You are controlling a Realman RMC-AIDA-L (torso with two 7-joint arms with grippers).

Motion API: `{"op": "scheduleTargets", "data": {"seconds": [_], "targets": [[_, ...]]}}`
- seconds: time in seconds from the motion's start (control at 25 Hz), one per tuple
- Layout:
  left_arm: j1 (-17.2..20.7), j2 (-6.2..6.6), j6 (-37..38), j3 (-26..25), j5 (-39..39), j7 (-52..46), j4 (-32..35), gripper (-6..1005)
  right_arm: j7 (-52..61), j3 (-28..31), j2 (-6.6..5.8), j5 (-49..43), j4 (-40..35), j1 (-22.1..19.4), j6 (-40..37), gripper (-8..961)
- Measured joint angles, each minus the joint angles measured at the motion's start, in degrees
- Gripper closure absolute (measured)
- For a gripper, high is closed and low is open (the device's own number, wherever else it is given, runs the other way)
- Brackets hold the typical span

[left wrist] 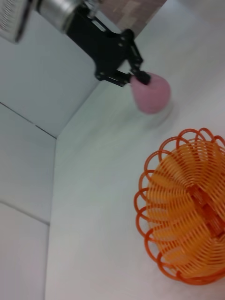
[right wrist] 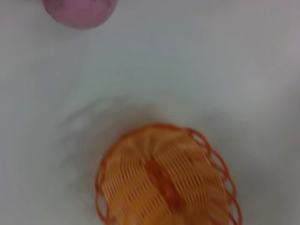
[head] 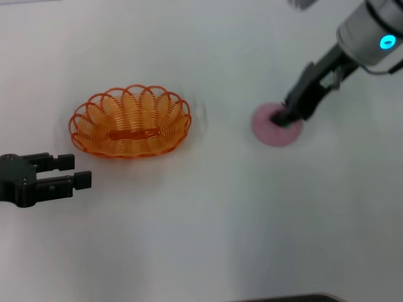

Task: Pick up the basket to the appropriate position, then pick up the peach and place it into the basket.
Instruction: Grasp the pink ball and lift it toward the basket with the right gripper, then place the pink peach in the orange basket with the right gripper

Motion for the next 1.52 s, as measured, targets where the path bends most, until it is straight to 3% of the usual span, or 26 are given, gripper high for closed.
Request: {"op": "scheduleTargets", "data": {"seconds": [0.2, 0.36, 0.6, 0.84, 1.08, 1.16, 1.52], "targets": [[-0.1, 0.0, 0.2, 0.0, 0.4, -0.1, 0.1, 305, -1.4, 1.4, -0.13, 11.2, -7.2, -1.3, -2.4, 830], [-0.2, 0.0, 0.1, 0.0, 0.4, -0.2, -0.1, 305, -3.1, 0.4, 0.3, 19.6, -7.6, -1.4, 1.9, 848], [-0.2, -0.03, -0.1, 0.0, 0.4, -0.2, -0.2, 305, -12.1, -8.4, 0.62, 37.1, 3.8, -1.5, 18.9, 891], [-0.5, -0.05, -0.5, 0.1, 0.4, -0.1, -1.6, 305, -26.2, -10.8, 0.67, 51.6, 16.8, -1.5, 26.7, 900], [-0.8, -0.03, -0.9, 0.3, 0.4, -0.1, -2.1, 305, -31.9, -11.2, 0.67, 56.6, 21.6, -1.7, 26.9, 797], [-0.9, -0.01, -0.9, 0.4, 0.4, -0.1, -2.4, 305, -31.9, -11.3, 0.63, 56.7, 21.7, -2.0, 26.8, 599], [-1.0, 0.0, -0.7, 0.5, 0.4, -0.1, -2.5, 306, -31.8, -10.8, 0.16, 56.8, 19.8, -3.5, 22.6, 403]]}}
